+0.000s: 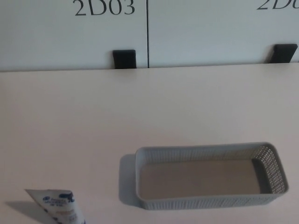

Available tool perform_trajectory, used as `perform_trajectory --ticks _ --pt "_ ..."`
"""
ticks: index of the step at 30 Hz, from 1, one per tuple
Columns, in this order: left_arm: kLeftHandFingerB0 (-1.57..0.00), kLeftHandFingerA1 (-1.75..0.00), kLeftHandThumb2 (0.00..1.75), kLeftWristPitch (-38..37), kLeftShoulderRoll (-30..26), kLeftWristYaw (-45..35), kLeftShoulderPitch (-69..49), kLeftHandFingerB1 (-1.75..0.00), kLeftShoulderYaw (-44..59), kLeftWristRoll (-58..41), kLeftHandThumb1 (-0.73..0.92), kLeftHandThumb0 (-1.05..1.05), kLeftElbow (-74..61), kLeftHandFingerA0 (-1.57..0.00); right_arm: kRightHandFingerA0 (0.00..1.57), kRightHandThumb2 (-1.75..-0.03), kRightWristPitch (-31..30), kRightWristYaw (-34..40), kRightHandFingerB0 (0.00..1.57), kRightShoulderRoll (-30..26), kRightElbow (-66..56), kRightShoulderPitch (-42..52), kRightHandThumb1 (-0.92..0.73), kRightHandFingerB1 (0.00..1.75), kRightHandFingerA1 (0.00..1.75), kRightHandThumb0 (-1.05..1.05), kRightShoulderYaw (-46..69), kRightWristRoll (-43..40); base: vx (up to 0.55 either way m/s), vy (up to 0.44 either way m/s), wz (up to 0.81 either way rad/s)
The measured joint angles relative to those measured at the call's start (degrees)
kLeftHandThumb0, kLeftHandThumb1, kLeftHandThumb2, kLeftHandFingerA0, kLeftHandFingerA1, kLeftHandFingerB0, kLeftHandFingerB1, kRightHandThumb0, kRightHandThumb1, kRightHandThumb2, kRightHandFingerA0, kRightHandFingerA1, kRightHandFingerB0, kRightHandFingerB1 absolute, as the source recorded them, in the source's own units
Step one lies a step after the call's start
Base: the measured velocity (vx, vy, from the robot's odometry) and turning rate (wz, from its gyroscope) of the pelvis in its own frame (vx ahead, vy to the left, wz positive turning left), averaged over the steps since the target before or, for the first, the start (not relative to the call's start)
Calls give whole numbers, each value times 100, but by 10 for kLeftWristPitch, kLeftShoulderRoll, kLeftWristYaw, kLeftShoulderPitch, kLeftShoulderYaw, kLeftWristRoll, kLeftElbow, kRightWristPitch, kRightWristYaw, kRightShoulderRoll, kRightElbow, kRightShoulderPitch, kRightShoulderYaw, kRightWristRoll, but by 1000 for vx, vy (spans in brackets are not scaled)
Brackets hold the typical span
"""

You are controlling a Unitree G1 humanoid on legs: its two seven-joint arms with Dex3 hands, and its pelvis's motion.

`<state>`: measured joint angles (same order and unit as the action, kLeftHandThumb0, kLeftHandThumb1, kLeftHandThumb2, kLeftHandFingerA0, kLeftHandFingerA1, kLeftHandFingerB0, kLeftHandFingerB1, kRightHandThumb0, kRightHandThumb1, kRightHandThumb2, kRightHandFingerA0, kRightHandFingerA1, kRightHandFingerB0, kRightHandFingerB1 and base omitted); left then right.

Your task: The robot walks towards a table in front, picks a shampoo with left hand and puts it in a small grey container

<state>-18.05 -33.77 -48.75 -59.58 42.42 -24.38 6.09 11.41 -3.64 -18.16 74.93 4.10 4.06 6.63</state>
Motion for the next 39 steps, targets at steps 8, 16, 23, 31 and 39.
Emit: perform_trajectory --ticks 8,16,23,31,39 --pt "0 -49 87 11 0 -25 40 -48 46 -72 39 -18 -67 -1 60 -61 0 0 36 1 0 -1 -69 34 44 -28 -5 0 0 0 0" --pt "-7 -34 57 49 -20 -32 156 -19 43 -146 40 -27 -112 -9 57 -62 -1 0 36 2 1 -4 -69 34 42 -28 -9 0 0 0 0" --pt "0 -31 53 111 -41 -31 266 -22 -7 -171 44 -17 -91 -6 59 -62 -5 1 36 3 5 -5 -70 34 43 -28 -12 1 0 0 0" --pt "-3 -32 53 172 -45 -30 378 -23 -110 -157 41 -21 30 -8 57 -61 -10 3 37 3 9 -4 -70 34 43 -29 -19 5 0 0 0" --pt "-7 -32 58 187 -37 -5 433 -19 -193 -101 39 -23 90 -8 54 -61 -14 4 36 4 13 -6 -70 34 41 -28 -23 10 0 0 0"
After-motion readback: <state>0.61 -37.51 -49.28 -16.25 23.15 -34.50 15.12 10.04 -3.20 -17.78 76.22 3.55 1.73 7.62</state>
